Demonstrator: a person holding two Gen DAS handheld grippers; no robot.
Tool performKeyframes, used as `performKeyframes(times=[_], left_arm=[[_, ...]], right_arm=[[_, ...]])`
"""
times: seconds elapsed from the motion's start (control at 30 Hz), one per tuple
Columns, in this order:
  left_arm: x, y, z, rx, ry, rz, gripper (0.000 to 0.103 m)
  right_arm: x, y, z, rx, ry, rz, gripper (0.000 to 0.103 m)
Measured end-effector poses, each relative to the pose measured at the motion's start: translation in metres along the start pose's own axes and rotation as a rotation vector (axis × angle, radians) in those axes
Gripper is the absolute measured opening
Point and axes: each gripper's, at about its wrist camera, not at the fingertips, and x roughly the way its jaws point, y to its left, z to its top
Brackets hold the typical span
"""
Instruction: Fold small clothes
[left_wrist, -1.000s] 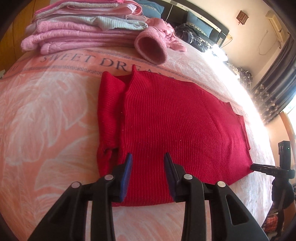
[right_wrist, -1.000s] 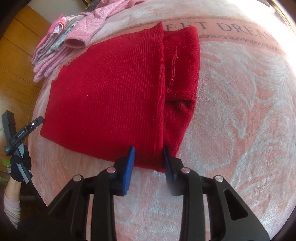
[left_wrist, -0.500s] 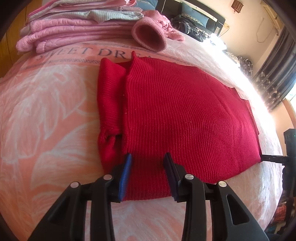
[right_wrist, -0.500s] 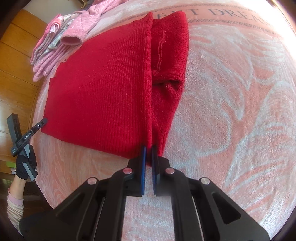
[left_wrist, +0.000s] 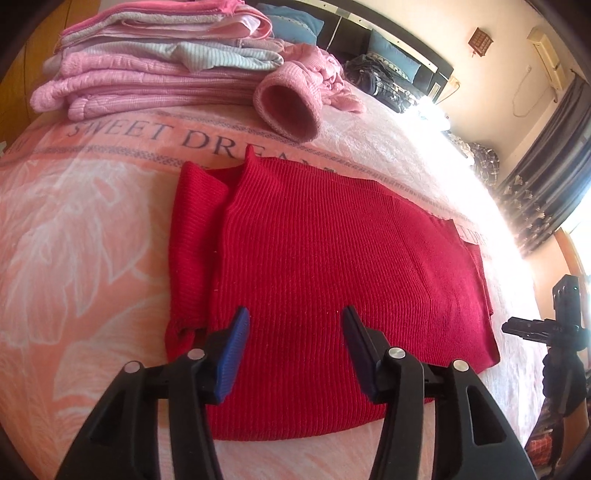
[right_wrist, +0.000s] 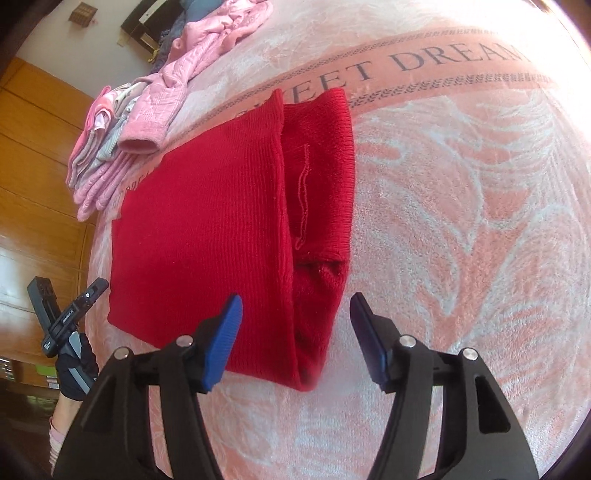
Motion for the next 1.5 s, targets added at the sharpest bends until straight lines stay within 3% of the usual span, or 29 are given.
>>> performKeyframes(times=[0.17, 0.33, 0.43, 0.5, 0.6, 0.93, 1.23, 1.5], left_arm=[[0.020, 0.006, -0.003, -0.014, 0.037, 0.007, 0.058], [0.024, 0.002, -0.003, 0.028, 0.030, 0.002, 0.066], [0.024, 0.002, -0.004, 0.037, 0.028, -0.004, 0.066], [0.023, 0.004, -0.004, 0.037, 0.028, -0.013, 0.066], [0.024, 0.007, -0.004, 0.033, 0.029, -0.024, 0.066], [0.024, 0.005, -0.006, 0.046, 0.029, -0.030, 0.068], [0.027, -0.003, -0.010, 0.093, 0.026, -0.007, 0.075], [0.009, 0.008, 0.000, 0.028, -0.013, -0.070, 0.075]], right_arm=[[0.017, -0.020, 0.009, 0.050, 0.020, 0.037, 0.063], [0.025, -0.012, 0.016, 0.037, 0.007, 0.061, 0.063], [0.032, -0.005, 0.019, 0.012, -0.008, 0.014, 0.053], [0.033, -0.006, 0.020, 0.013, -0.016, 0.008, 0.032], [0.035, -0.010, 0.019, 0.029, -0.020, 0.043, 0.020], [0.037, -0.008, 0.018, 0.028, -0.022, 0.033, 0.016], [0.039, -0.008, 0.016, 0.040, -0.035, 0.030, 0.016], [0.023, 0.015, 0.020, 0.052, -0.056, -0.060, 0.014]])
